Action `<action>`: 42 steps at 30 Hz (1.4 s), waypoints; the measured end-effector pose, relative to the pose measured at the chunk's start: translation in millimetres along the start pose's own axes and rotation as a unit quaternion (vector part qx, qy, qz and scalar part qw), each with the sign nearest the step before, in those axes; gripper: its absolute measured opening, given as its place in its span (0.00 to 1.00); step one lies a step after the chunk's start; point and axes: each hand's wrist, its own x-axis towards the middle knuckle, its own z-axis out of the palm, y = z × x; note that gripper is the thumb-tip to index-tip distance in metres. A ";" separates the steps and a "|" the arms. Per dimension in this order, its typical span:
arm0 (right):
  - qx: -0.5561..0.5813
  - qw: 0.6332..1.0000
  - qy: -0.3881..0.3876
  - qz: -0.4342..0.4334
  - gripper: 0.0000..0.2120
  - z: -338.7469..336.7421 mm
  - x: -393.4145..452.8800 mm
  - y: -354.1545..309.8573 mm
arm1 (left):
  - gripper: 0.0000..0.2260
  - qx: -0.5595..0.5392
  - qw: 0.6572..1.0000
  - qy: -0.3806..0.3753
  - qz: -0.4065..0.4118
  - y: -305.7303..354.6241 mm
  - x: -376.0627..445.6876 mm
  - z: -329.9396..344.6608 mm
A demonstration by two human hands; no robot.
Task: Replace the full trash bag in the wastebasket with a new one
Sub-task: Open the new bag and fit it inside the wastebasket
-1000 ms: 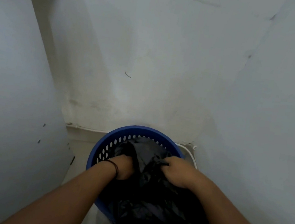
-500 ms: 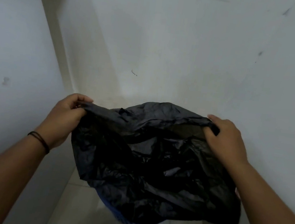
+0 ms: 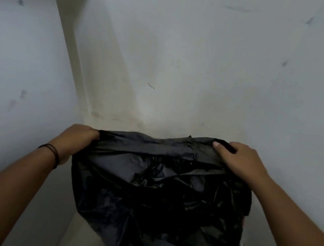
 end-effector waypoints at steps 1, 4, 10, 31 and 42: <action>-0.039 0.999 0.015 -0.023 0.24 7.2 0.9 0.0 | 0.07 0.053 0.998 0.013 0.030 0.0 3.6 2.3; -0.126 0.990 0.030 -0.052 0.21 32.4 9.0 4.7 | 0.08 0.117 0.992 -0.001 0.042 -6.4 17.2 15.1; -0.152 0.988 -0.037 -0.010 0.19 76.7 33.2 22.5 | 0.14 0.181 0.981 -0.012 0.063 -31.7 49.3 47.4; -0.202 0.956 -0.185 0.105 0.23 151.4 150.0 56.3 | 0.17 0.226 0.972 -0.061 -0.037 -84.4 154.5 113.9; -0.106 0.994 -0.031 -0.003 0.29 85.8 94.7 7.0 | 0.13 0.086 0.970 0.051 0.222 -42.4 74.2 86.4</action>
